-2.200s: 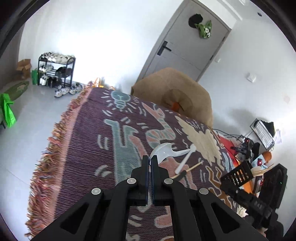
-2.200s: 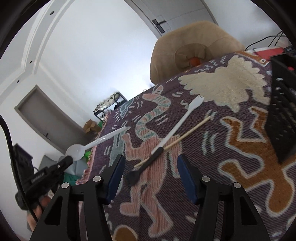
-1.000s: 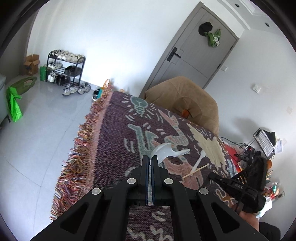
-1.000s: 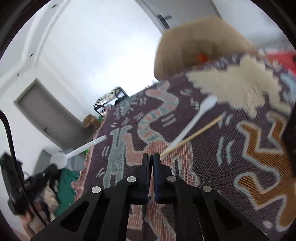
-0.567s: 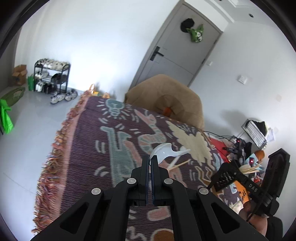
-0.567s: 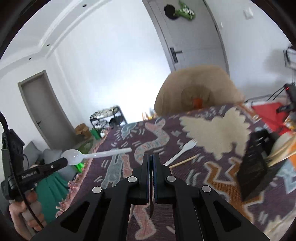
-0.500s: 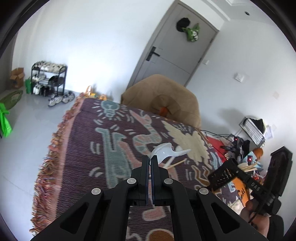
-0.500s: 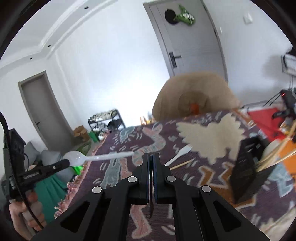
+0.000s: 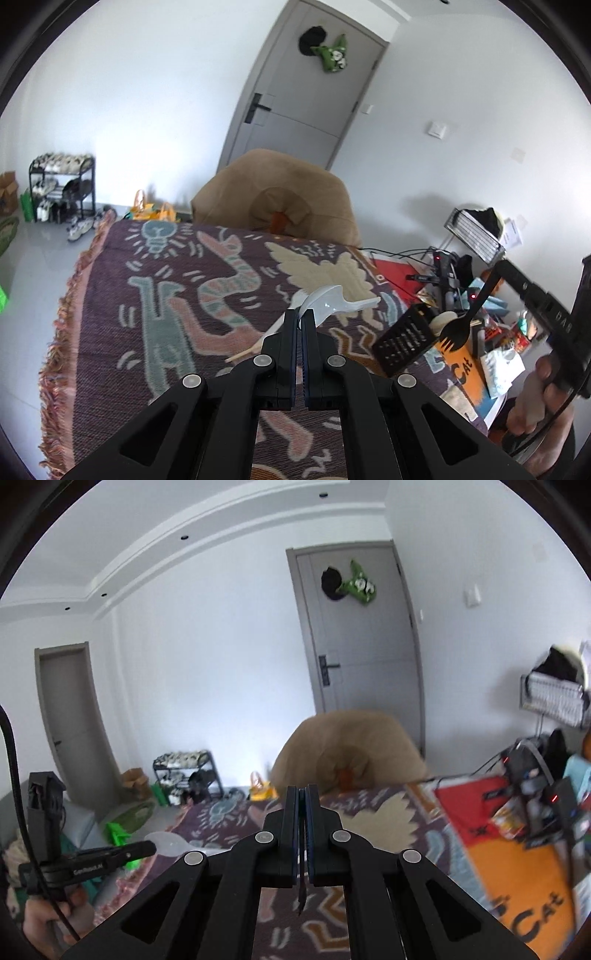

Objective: Organize utensils
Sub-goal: 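Lift both utensils toward the black holder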

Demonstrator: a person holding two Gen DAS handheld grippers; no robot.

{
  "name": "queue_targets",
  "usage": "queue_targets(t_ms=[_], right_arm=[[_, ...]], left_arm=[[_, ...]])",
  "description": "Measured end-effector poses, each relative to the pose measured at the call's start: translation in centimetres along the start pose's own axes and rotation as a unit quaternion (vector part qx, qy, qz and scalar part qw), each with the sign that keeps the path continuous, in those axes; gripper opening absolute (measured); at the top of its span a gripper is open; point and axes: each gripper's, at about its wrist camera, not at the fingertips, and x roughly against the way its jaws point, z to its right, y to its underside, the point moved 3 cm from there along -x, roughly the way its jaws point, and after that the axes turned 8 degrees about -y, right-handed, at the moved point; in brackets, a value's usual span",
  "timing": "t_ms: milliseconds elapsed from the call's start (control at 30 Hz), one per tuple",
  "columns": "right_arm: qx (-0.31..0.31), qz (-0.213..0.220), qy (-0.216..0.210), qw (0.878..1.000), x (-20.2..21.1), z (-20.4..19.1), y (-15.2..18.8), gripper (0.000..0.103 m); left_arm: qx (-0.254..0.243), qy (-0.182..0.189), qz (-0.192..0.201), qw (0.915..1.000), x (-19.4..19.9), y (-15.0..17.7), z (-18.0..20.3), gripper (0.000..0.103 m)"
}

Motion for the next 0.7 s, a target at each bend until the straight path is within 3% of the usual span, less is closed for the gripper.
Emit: queue_targets(t_ms=[400,700], right_arm=[[0.020,0.020,0.059,0.998,1.1,3.5,-1.6,0.005],[0.009,0.021,0.071,0.997,0.1,6.4,-1.3,0.005]], left_arm=[[-0.058,0.017,-0.002,0.9982,-1.0,-1.2,5.9,0.001],[-0.078,0.020,-0.015,0.9967,-2.6,-0.7,8.0,0.001]])
